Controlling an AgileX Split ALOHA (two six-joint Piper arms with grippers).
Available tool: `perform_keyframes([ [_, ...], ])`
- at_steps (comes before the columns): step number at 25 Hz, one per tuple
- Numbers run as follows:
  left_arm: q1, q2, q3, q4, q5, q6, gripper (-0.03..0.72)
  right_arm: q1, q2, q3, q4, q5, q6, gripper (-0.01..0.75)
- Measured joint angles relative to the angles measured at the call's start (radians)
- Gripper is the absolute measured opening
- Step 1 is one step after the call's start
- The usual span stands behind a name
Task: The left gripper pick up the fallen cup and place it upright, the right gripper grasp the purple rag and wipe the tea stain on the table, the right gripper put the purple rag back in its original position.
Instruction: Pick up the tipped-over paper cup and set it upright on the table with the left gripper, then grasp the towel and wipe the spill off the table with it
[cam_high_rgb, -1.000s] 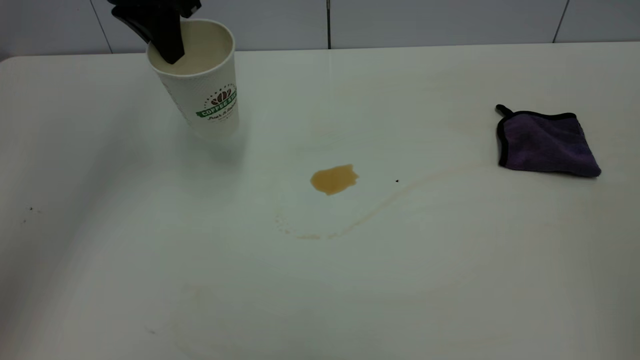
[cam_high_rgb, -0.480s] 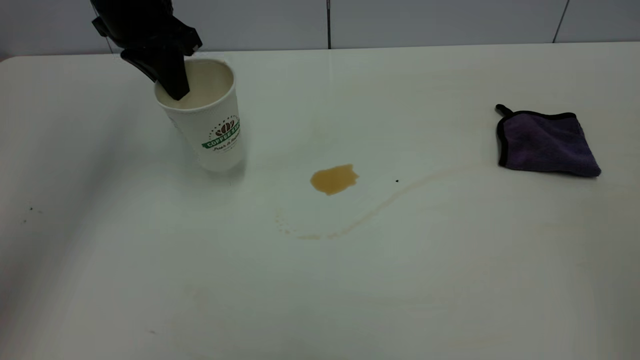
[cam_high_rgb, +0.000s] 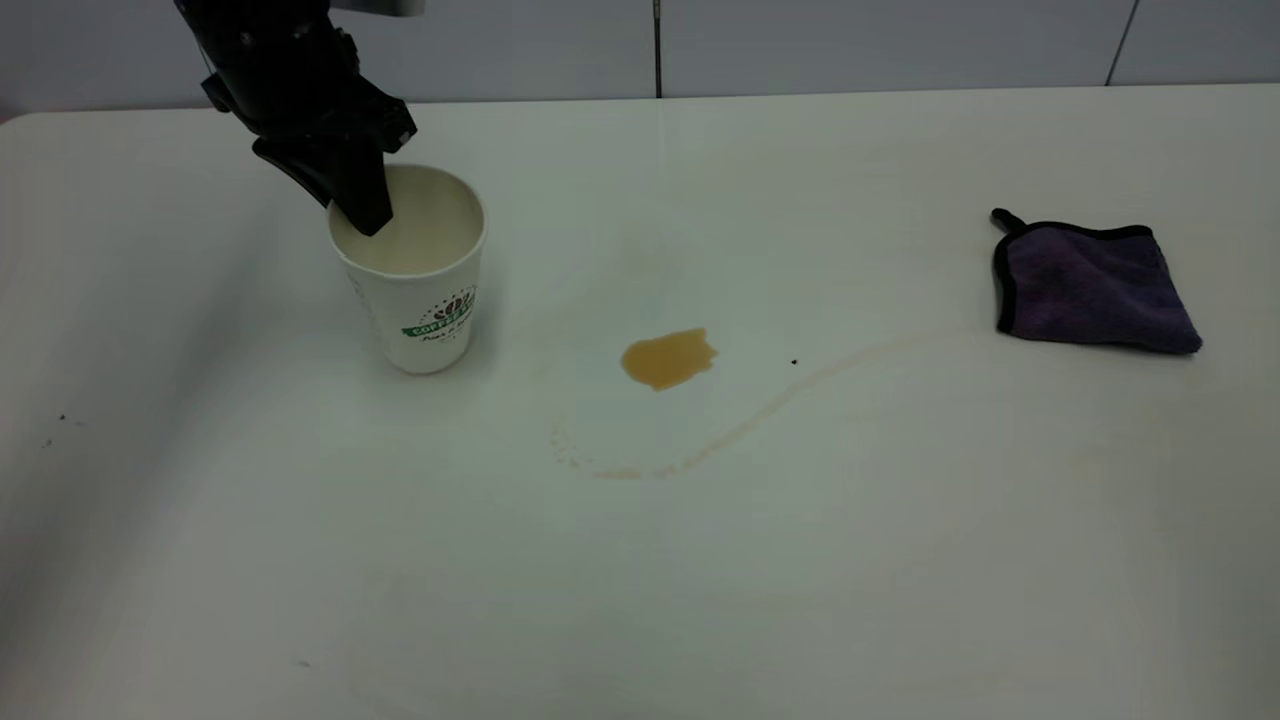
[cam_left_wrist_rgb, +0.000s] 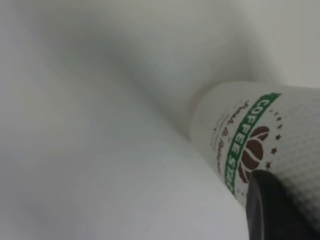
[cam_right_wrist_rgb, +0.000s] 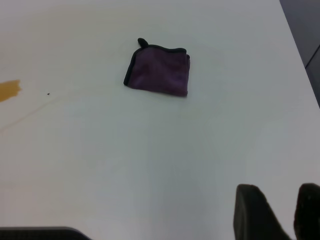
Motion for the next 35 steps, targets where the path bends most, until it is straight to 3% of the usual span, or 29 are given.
perform_keyframes([
  [5, 0.0, 0.007, 0.0, 0.0, -0.001, -0.001, 0.251, 0.0, 0.0, 0.0, 0.0, 0.0, 0.0, 0.238],
  [12, 0.0, -0.006, 0.0, 0.036, 0.005, -0.004, 0.571, 0.0, 0.0, 0.0, 0.001, 0.0, 0.0, 0.238],
  [15, 0.0, -0.048, 0.0, 0.081, 0.038, -0.021, 0.655, 0.0, 0.0, 0.0, 0.001, 0.0, 0.0, 0.238],
  [20, 0.001, -0.172, -0.052, 0.188, 0.163, -0.145, 0.645, 0.0, 0.0, 0.0, 0.001, 0.0, 0.0, 0.238],
  [26, 0.002, -0.389, -0.15, 0.211, 0.426, -0.266, 0.57, 0.0, 0.0, 0.0, 0.001, 0.0, 0.0, 0.238],
  [35, 0.002, -0.742, -0.161, 0.218, 0.426, -0.316, 0.527, 0.0, 0.0, 0.0, 0.001, 0.0, 0.0, 0.238],
])
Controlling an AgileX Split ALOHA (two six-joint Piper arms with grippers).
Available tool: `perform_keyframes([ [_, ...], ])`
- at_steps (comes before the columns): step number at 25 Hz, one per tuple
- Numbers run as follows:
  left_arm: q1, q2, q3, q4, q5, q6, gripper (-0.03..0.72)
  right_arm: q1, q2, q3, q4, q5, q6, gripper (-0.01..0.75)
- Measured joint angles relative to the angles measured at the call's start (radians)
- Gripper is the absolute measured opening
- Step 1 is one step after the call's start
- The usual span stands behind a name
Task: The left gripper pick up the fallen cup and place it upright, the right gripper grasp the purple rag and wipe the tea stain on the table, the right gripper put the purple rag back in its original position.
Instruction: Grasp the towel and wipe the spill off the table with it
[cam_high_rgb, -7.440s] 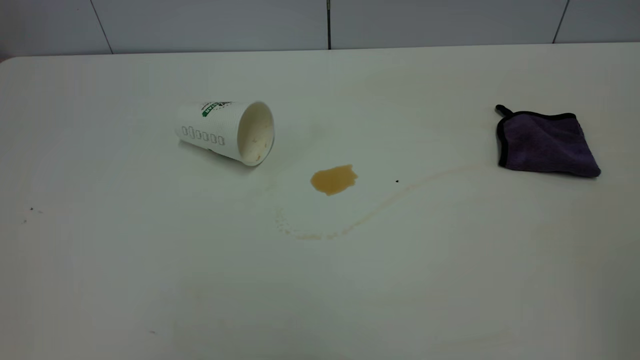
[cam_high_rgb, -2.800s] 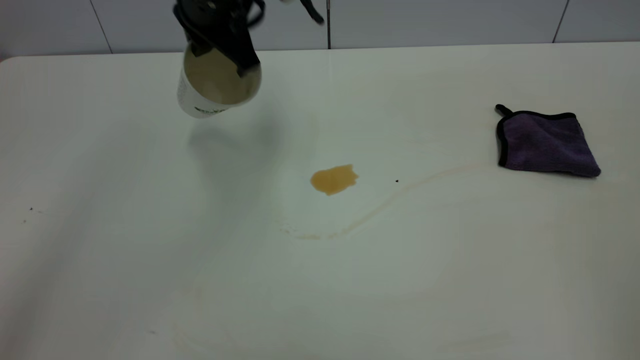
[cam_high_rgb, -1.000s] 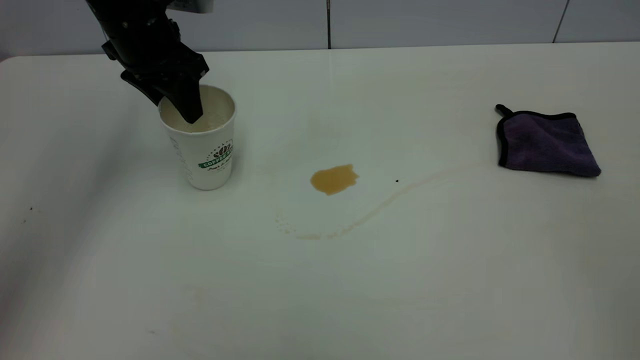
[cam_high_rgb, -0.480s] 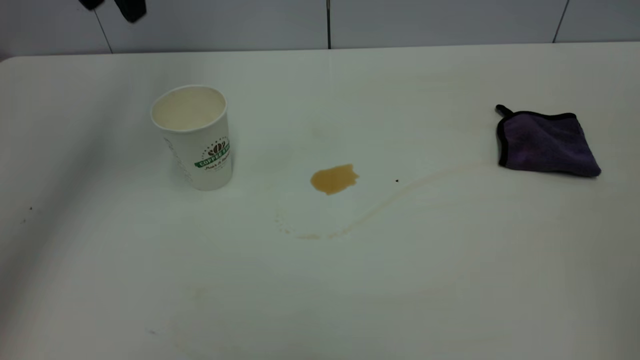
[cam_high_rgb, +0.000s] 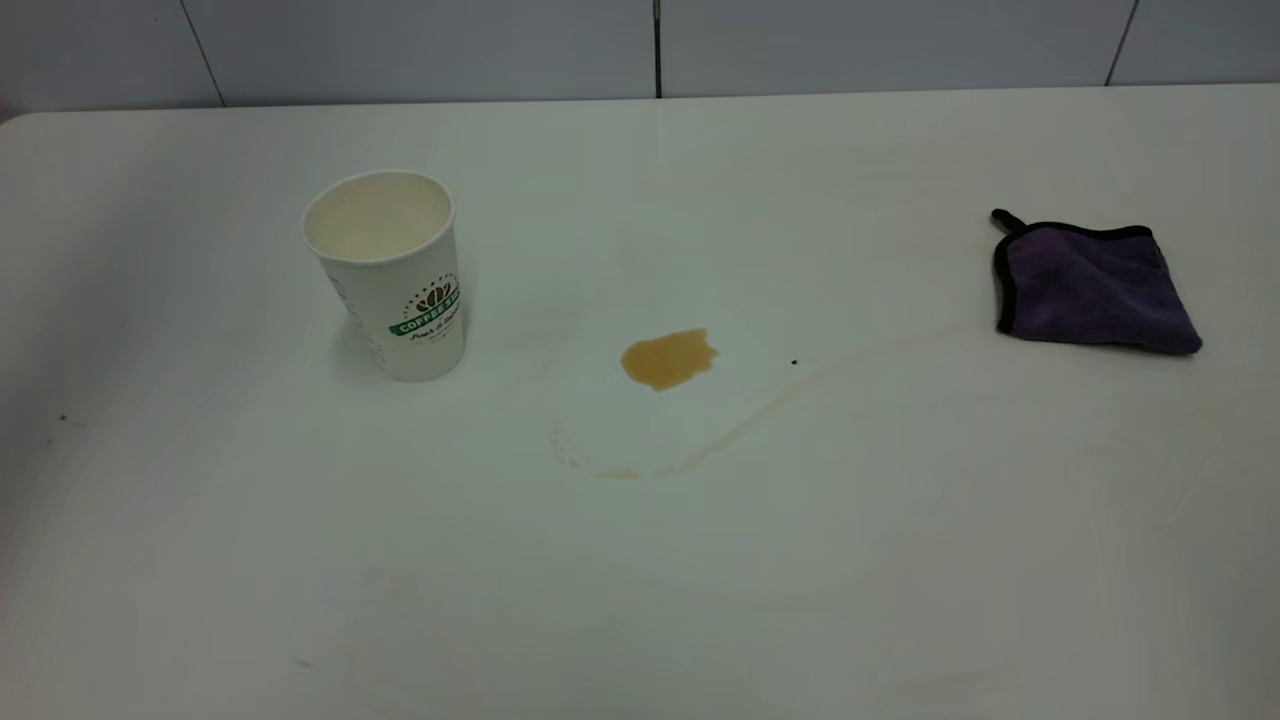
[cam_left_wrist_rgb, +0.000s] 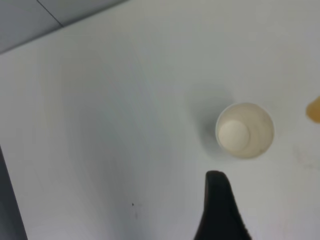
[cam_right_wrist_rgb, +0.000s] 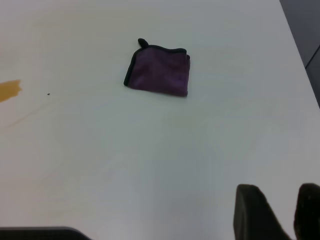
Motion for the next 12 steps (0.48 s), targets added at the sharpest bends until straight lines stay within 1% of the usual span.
perform_keyframes([
  [2, 0.0, -0.072, 0.01, 0.0, 0.0, -0.025, 0.525, 0.0, 0.0, 0.0, 0.0, 0.0, 0.0, 0.238],
  [5, 0.0, -0.213, 0.118, -0.003, 0.0, -0.046, 0.524, 0.0, 0.0, 0.0, 0.0, 0.0, 0.0, 0.238],
  [10, 0.0, -0.497, 0.447, -0.01, 0.0, -0.051, 0.524, 0.0, 0.0, 0.0, 0.0, 0.0, 0.0, 0.238],
  [12, 0.0, -0.597, 0.552, -0.017, 0.0, -0.051, 0.524, 0.0, 0.0, 0.0, 0.0, 0.0, 0.0, 0.238],
])
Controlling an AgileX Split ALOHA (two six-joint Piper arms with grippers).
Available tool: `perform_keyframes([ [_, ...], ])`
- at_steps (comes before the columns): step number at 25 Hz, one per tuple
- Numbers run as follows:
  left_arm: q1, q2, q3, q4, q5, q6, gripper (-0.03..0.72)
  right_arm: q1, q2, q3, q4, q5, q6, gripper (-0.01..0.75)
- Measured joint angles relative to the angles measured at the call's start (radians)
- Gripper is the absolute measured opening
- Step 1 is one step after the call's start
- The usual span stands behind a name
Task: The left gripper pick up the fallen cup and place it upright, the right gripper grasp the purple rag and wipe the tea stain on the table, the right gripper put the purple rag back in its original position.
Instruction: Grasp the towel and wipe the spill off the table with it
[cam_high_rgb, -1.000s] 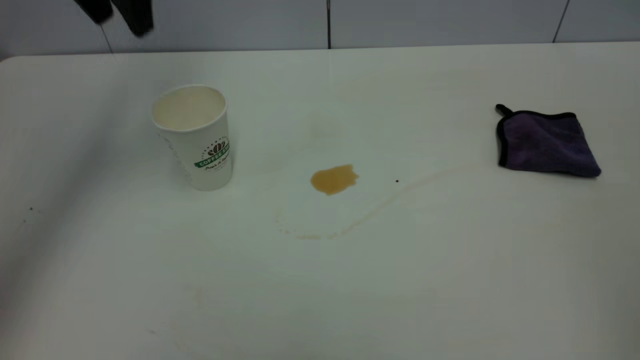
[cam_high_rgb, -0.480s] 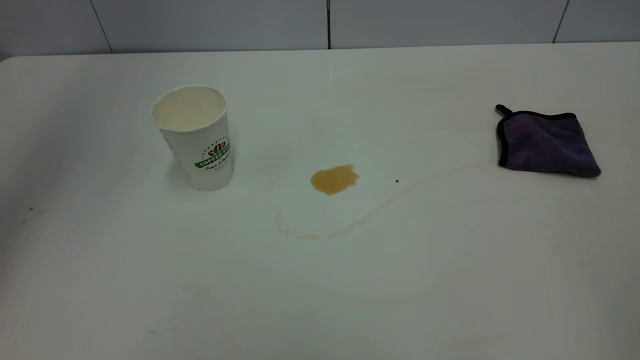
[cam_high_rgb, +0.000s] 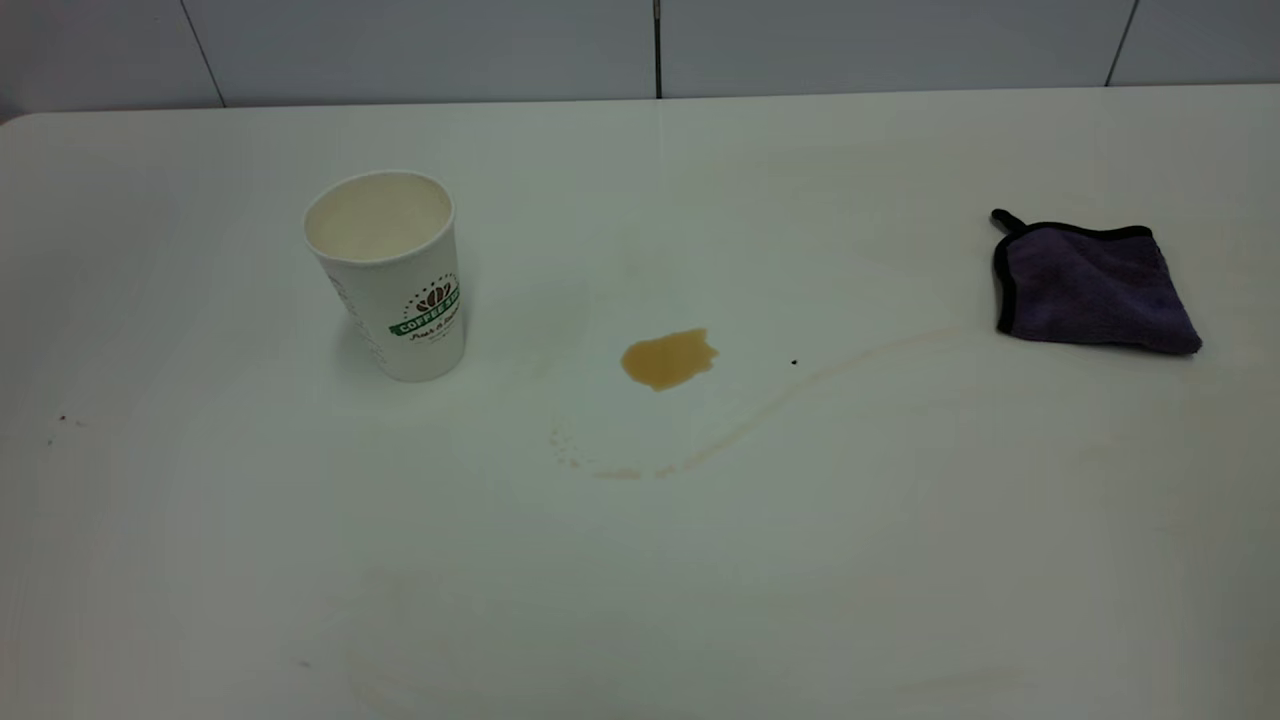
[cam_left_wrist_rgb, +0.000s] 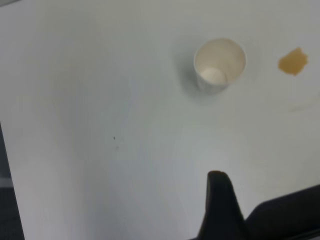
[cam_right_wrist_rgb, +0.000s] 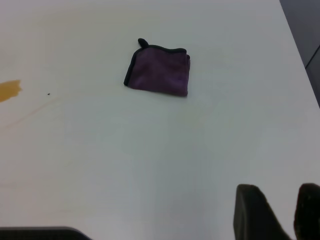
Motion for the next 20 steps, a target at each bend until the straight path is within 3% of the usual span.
perform_keyframes([
  [14, 0.006, -0.538, 0.649, 0.014, 0.0, -0.095, 0.524, 0.0, 0.0, 0.0, 0.0, 0.0, 0.0, 0.238],
  [20, 0.125, -0.741, 0.785, 0.021, -0.03, -0.105, 0.524, 0.0, 0.0, 0.0, 0.0, 0.0, 0.0, 0.238],
])
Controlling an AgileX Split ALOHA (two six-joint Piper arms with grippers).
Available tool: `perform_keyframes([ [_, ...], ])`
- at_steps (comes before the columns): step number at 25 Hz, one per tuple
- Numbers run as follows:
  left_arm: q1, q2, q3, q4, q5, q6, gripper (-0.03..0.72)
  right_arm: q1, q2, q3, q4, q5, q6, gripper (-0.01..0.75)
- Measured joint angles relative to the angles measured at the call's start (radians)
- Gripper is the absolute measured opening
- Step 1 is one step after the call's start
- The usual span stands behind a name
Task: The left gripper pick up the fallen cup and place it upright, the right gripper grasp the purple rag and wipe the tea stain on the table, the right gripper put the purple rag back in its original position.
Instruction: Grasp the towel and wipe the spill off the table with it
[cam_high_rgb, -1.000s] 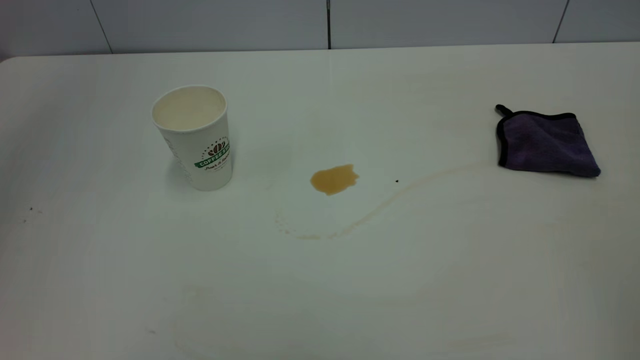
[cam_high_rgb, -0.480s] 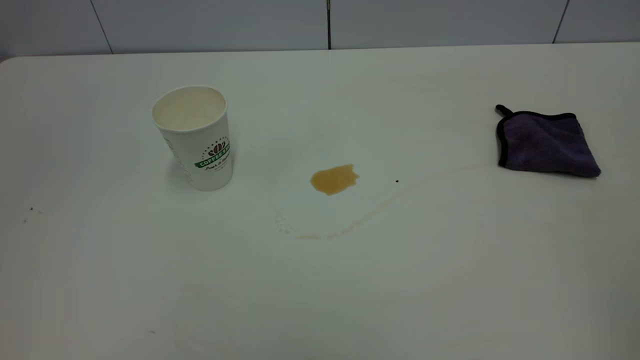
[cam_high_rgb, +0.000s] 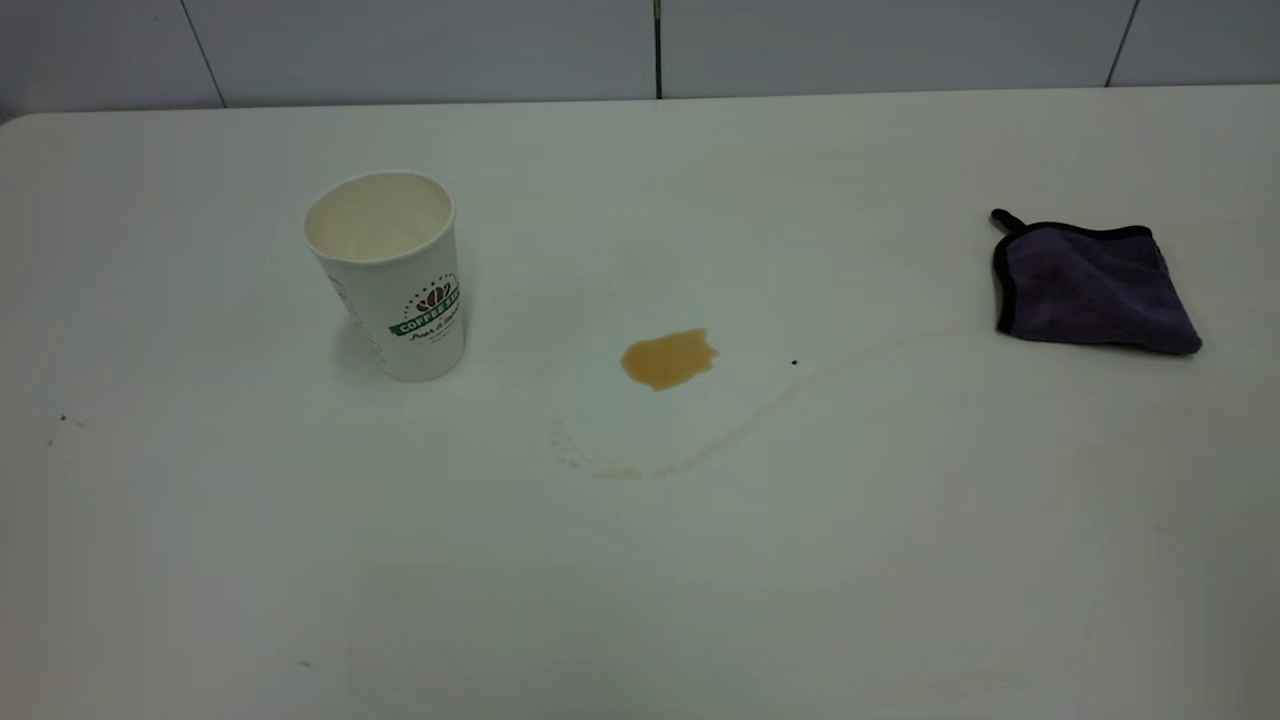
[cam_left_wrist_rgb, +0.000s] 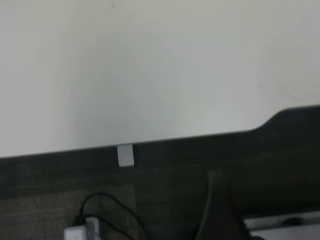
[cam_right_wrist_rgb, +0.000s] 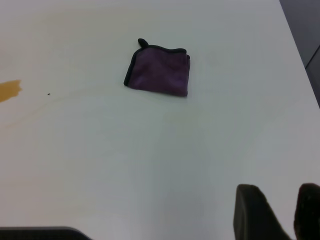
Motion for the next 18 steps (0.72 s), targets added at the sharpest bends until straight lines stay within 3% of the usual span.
perform_keyframes([
  [9, 0.03, -0.238, 0.001, 0.018, -0.001, 0.0, 0.524, 0.0, 0.0, 0.0, 0.0, 0.0, 0.0, 0.238],
  [18, 0.03, -0.257, 0.001, 0.019, 0.0, 0.0, 0.524, 0.0, 0.0, 0.0, 0.0, 0.0, 0.0, 0.238],
])
